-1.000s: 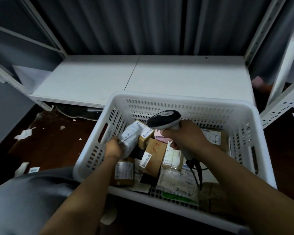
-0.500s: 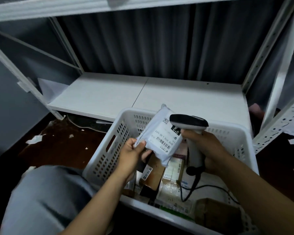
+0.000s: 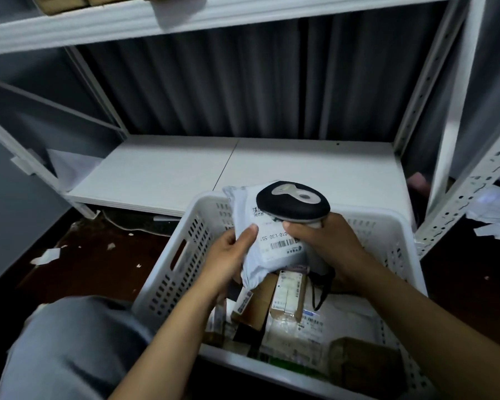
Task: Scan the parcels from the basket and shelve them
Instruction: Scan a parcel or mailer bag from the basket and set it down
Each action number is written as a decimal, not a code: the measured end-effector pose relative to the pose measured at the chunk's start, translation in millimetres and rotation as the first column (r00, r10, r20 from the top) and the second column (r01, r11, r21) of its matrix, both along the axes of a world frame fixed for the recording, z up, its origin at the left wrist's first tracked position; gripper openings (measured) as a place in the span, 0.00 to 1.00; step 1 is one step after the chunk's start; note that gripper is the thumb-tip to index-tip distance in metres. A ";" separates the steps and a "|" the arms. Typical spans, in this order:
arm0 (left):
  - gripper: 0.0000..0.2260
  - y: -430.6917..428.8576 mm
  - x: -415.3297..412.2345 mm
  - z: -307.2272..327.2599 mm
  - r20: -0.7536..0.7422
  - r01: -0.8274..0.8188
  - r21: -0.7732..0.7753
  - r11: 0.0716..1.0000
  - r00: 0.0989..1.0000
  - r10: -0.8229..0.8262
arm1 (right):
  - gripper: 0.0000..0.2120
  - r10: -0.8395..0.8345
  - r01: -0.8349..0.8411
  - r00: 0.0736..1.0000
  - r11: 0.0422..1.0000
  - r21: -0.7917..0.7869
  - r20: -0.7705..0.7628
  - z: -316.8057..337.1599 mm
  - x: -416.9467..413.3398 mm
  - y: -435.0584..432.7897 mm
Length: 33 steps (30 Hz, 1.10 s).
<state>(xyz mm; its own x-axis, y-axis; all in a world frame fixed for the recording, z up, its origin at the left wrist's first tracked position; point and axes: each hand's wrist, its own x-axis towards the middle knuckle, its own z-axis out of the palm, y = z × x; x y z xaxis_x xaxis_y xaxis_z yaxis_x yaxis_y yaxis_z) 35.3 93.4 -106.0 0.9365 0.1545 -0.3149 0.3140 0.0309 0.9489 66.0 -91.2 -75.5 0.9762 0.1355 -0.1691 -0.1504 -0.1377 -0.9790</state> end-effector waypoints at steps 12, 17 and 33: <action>0.09 51.2 20.3 -20.7 0.074 -0.479 0.058 0.876 0.877 0.475 | 0.06 0.145 -0.155 0.988 0.957 -0.244 -0.058 9.7 4.5 -20.8; 0.05 65.5 26.7 -27.5 0.092 -0.502 0.023 0.864 0.862 0.499 | 0.06 0.154 -0.158 0.987 0.935 -0.318 -0.035 12.8 5.7 -21.8; 0.11 52.2 29.9 -23.6 0.112 -0.433 0.069 0.899 0.899 0.424 | 0.06 0.140 -0.127 0.990 0.933 -0.337 0.013 14.0 8.1 -17.8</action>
<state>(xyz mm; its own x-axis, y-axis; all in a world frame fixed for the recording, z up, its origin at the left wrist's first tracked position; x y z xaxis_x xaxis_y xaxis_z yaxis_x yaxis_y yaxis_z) 65.3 145.6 -129.6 0.7973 0.5705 -0.1968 0.2012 0.0562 0.9779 74.0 -108.9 -61.5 0.9593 0.2068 -0.1924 -0.0735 -0.4748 -0.8770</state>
